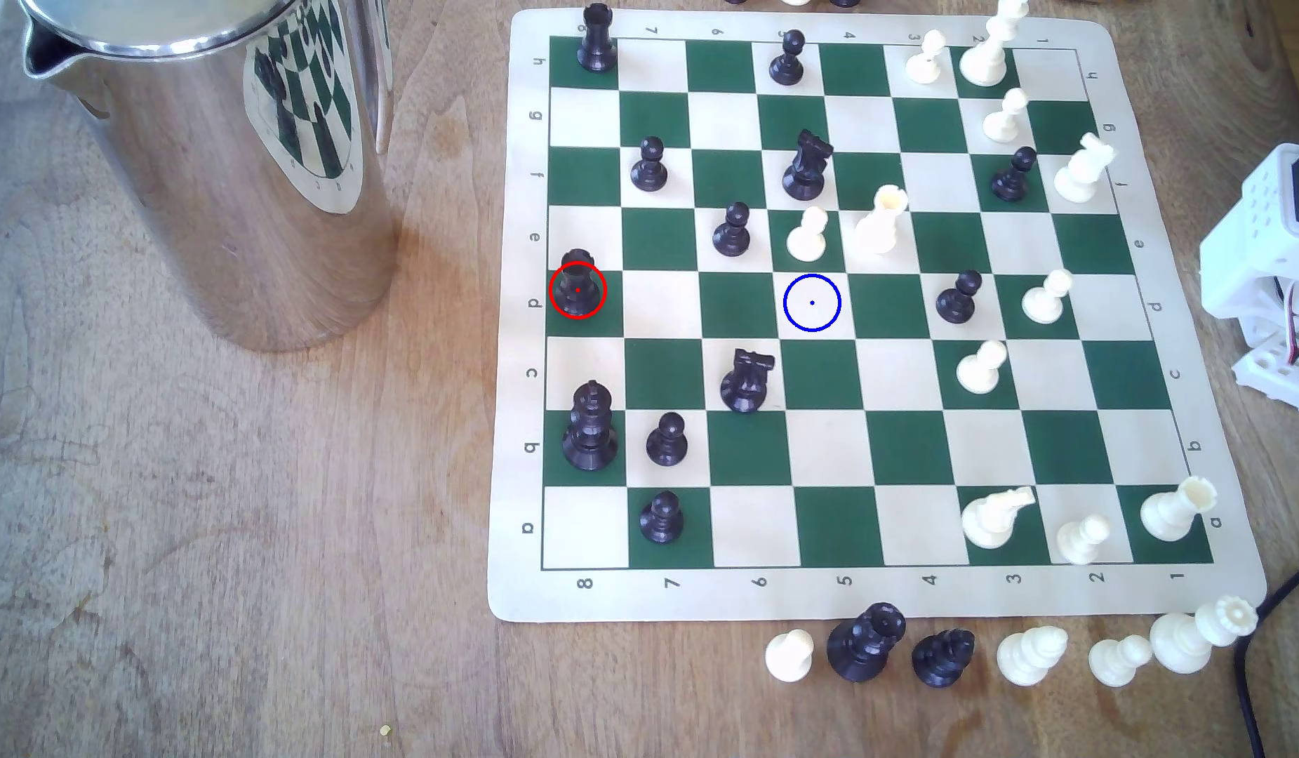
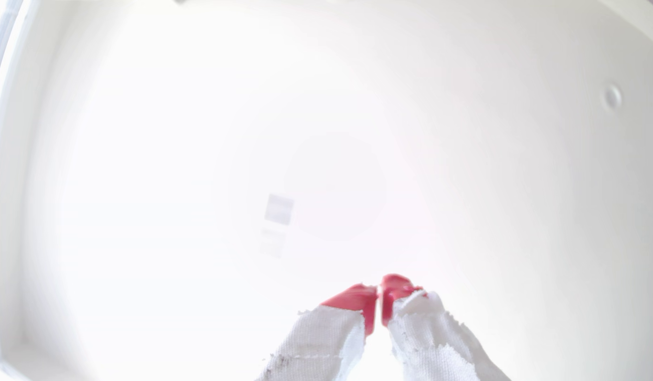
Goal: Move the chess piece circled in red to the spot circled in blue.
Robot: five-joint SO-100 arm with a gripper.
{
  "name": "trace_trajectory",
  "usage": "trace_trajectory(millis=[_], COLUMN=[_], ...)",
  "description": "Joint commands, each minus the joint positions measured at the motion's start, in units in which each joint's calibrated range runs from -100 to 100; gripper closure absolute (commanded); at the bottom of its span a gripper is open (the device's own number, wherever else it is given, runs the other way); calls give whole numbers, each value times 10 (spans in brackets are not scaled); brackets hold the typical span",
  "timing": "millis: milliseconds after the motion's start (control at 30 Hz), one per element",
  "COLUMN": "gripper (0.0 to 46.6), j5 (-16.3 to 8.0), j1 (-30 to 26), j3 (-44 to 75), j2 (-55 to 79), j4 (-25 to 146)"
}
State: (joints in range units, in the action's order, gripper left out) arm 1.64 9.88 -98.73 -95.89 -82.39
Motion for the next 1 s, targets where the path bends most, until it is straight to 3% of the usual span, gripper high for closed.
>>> trace_trajectory(millis=[0,500,967], gripper=[464,464,464], j5=[20,20,16], j1=[-98,-102,-59], j3=[-12,134,241], j2=[1,1,1], j4=[-162,180,636])
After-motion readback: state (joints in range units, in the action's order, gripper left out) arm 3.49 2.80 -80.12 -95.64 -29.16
